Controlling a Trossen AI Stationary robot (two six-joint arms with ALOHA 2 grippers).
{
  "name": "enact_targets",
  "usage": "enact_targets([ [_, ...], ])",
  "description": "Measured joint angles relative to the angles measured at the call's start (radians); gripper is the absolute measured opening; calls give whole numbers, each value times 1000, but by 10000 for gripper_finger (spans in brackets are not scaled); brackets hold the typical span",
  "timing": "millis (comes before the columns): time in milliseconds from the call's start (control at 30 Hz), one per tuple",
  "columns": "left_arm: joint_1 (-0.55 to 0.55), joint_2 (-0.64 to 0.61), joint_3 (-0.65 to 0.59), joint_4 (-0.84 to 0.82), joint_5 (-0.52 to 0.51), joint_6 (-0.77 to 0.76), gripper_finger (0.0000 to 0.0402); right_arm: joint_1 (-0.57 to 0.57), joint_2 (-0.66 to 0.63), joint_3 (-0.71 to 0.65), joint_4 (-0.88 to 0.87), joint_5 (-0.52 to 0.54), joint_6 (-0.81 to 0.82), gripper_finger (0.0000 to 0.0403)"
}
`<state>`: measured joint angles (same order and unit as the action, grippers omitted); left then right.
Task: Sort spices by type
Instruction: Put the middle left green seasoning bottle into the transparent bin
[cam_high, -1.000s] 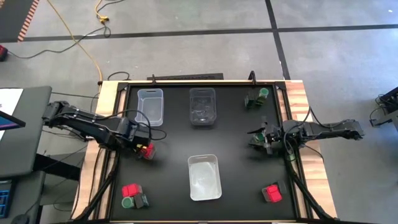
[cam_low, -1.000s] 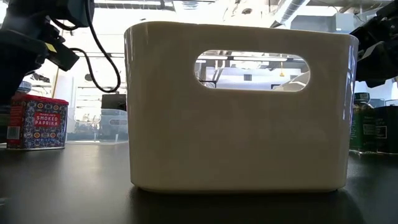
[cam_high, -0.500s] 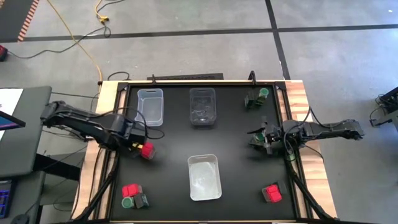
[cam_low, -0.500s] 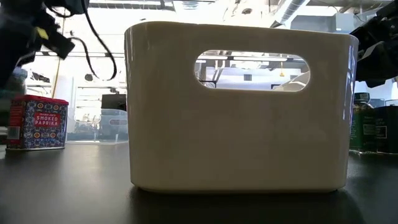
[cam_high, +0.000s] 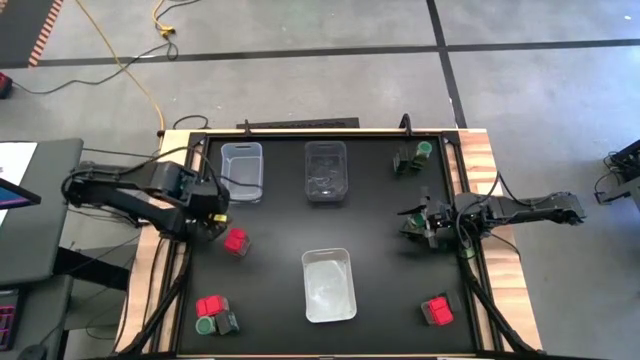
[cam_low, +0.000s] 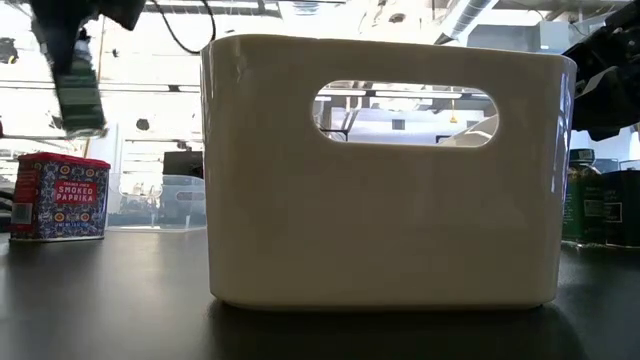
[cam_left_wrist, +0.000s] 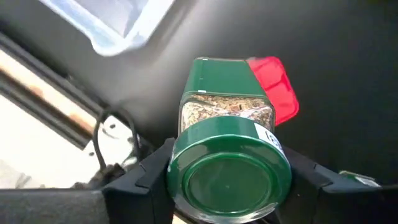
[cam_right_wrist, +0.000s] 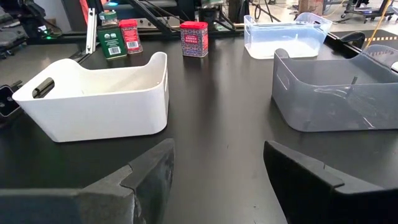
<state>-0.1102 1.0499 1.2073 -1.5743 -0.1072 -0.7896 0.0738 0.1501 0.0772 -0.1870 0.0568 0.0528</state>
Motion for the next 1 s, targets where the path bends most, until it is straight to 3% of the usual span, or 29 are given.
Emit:
enact_targets([
  [367,227,95,147,34,-56,287,193,0,0,0,0,0,0,277],
  [633,498,192,163,168,51,699,193,0,0,0,0,0,0,277],
  [833,661,294,163,182,54,990,193,0,0,0,0,0,0,277],
  [1000,749,379,163,181,55,1134,193,0,0,0,0,0,0,277],
])
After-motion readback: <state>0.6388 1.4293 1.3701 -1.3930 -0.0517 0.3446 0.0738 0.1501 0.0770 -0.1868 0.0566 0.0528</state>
